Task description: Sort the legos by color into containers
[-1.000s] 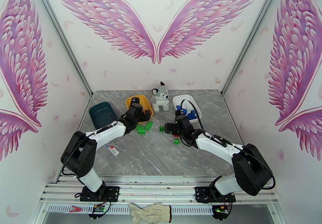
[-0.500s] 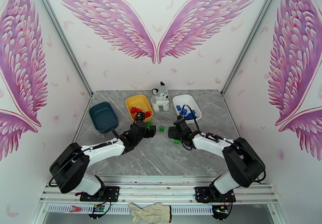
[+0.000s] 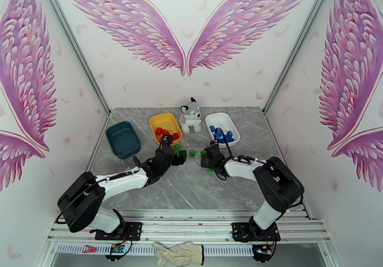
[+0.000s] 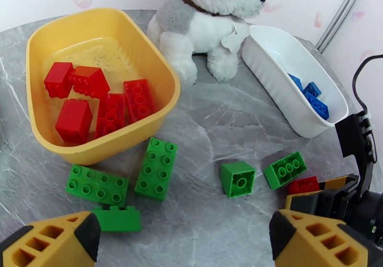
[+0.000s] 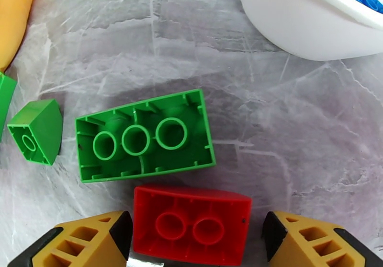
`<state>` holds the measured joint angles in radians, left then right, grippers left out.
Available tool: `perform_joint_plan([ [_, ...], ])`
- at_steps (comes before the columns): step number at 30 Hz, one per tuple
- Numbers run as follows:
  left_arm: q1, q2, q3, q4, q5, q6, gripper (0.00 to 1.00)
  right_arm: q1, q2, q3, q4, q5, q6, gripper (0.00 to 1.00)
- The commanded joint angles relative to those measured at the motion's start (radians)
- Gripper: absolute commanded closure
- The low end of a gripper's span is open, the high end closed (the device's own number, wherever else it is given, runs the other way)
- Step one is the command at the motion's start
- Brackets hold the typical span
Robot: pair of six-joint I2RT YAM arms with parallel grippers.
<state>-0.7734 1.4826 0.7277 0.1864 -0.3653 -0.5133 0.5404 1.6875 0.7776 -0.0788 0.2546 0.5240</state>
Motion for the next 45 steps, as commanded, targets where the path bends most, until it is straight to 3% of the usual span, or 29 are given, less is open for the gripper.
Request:
perform_joint_plan([
  [1,-0.004,-0.031,-0.021,0.013,-0.02,-0.014,0.01,-0.02,0.049,0.013,0.033,-0.009,0.004,0.27],
  [13,-0.005,-0.12,-0.085,-0.002,-0.063,-0.03,0.01,-0.023,-0.009,0.032,0.017,-0.013,-0.008,0.5],
  [20,0.038,-0.235,-0.131,-0.066,-0.097,-0.035,0.01,0.009,-0.113,0.033,0.01,-0.064,-0.019,0.52],
  [27,0.133,-0.328,-0.2,-0.088,-0.047,-0.07,0.01,0.099,-0.138,0.118,-0.002,-0.156,-0.034,0.53],
  [36,0.192,-0.347,-0.248,-0.121,0.005,-0.098,0.01,0.148,0.079,0.358,0.054,-0.287,-0.024,0.53],
  [45,0.264,-0.517,-0.343,-0.187,0.025,-0.111,0.01,0.147,0.374,0.732,-0.035,-0.363,-0.024,0.53],
])
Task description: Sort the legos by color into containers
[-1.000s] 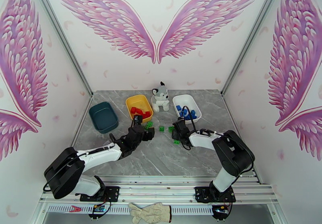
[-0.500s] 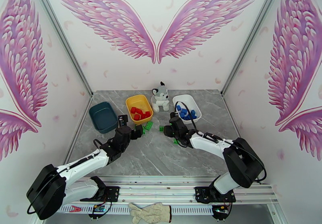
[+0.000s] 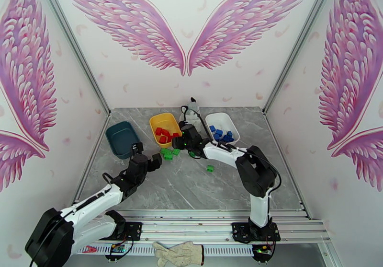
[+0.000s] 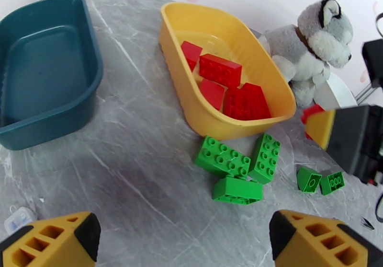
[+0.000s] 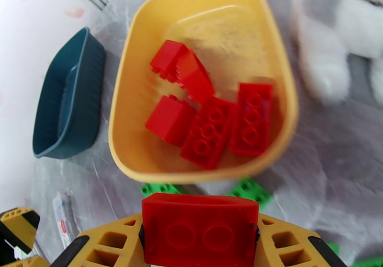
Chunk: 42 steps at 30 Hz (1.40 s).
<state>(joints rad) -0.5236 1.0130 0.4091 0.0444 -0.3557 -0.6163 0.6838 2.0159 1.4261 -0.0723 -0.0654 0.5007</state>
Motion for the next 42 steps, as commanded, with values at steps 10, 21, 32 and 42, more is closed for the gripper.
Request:
perform_joint_plan([
  [10,0.033,-0.11,-0.072,-0.084,0.056,-0.005,0.01,0.003,0.202,0.393,-0.205,-0.006,-0.023,0.24],
  [21,-0.025,0.099,0.013,-0.02,0.126,0.033,0.04,0.003,-0.202,-0.033,-0.106,0.086,-0.092,0.22],
  [32,-0.127,0.478,0.239,0.029,0.095,0.057,0.02,0.003,-0.555,-0.425,-0.023,0.159,-0.102,0.17],
  [42,-0.122,0.75,0.481,-0.052,0.035,0.125,0.14,0.0,-0.533,-0.458,-0.026,0.19,-0.105,0.15],
])
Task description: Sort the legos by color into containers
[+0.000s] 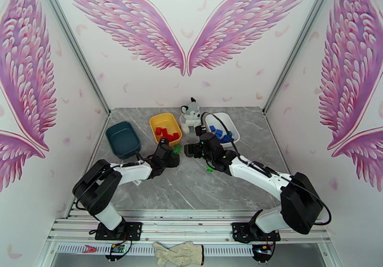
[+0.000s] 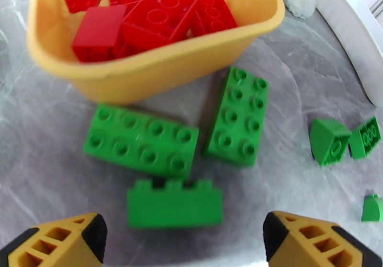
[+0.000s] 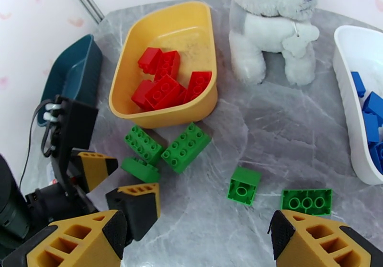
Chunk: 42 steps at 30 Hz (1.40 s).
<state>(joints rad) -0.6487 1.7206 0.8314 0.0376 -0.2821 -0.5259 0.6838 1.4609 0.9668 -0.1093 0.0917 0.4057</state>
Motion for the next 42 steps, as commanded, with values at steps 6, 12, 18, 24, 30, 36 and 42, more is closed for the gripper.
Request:
perform_joint_plan([
  [6,0.002,0.07,0.081,-0.06,-0.062,0.039,0.24,-0.005,0.025,0.002,0.012,0.037,-0.013,0.16],
  [12,0.001,0.054,0.06,-0.058,-0.071,0.037,0.33,-0.015,0.012,-0.008,0.016,0.033,-0.008,0.16],
  [18,0.0,0.044,0.051,-0.056,-0.063,0.034,0.47,-0.021,0.008,-0.013,0.02,0.03,-0.005,0.16],
  [24,-0.006,-0.083,-0.038,-0.038,-0.053,0.014,0.53,-0.021,0.022,-0.009,0.025,0.016,-0.003,0.18],
  [30,0.036,-0.308,-0.124,-0.069,-0.088,0.017,0.53,-0.022,0.051,-0.008,0.062,-0.06,0.009,0.21],
  [36,0.224,-0.511,-0.168,-0.084,-0.111,0.02,0.52,-0.015,0.122,0.02,0.108,-0.194,0.033,0.25],
  [42,0.446,-0.544,-0.154,-0.054,-0.063,0.002,0.52,-0.01,0.17,0.045,0.114,-0.225,0.041,0.25],
])
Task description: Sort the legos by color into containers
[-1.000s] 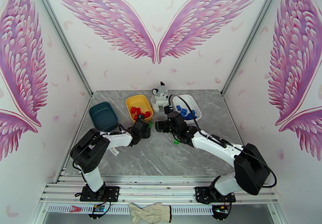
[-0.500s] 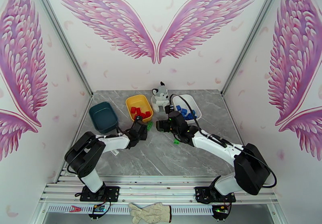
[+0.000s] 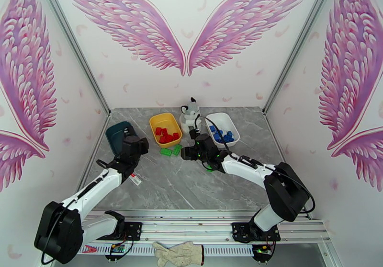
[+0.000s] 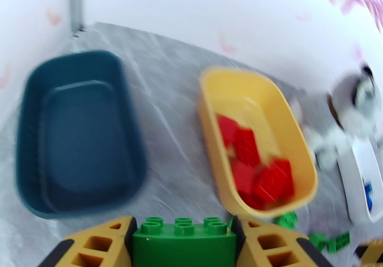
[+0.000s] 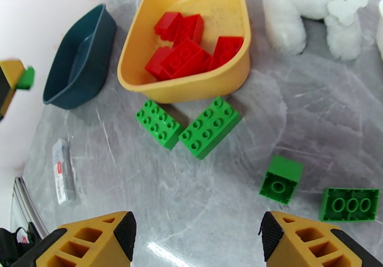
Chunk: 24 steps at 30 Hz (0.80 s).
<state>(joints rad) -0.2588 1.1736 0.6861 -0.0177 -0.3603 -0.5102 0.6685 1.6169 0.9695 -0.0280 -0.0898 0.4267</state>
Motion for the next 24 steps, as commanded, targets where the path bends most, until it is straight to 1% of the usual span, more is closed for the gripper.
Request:
perform_joint_plan([
  [1,0.089,0.019,0.0,0.005,0.026,-0.017,0.52,0.005,0.015,0.044,0.033,-0.045,0.02,0.25],
  [4,0.163,0.086,0.034,0.022,0.058,-0.027,0.52,0.005,0.012,0.042,0.035,-0.045,0.018,0.25],
  [7,0.202,0.164,0.081,0.023,0.081,-0.026,0.51,0.005,0.008,0.038,0.036,-0.041,0.015,0.25],
  [10,0.209,0.197,0.1,0.026,0.078,-0.023,0.39,0.005,0.004,0.037,0.031,-0.03,0.01,0.24],
  [18,0.189,0.153,0.051,0.039,0.089,-0.019,0.16,0.003,0.012,0.043,0.019,0.007,0.004,0.18],
  [21,0.156,0.124,0.03,0.044,0.087,-0.016,0.13,0.004,0.008,0.042,0.008,0.041,0.005,0.15],
  [24,0.088,0.113,0.023,0.044,0.095,-0.006,0.11,-0.002,0.0,0.04,-0.015,0.117,0.012,0.13],
])
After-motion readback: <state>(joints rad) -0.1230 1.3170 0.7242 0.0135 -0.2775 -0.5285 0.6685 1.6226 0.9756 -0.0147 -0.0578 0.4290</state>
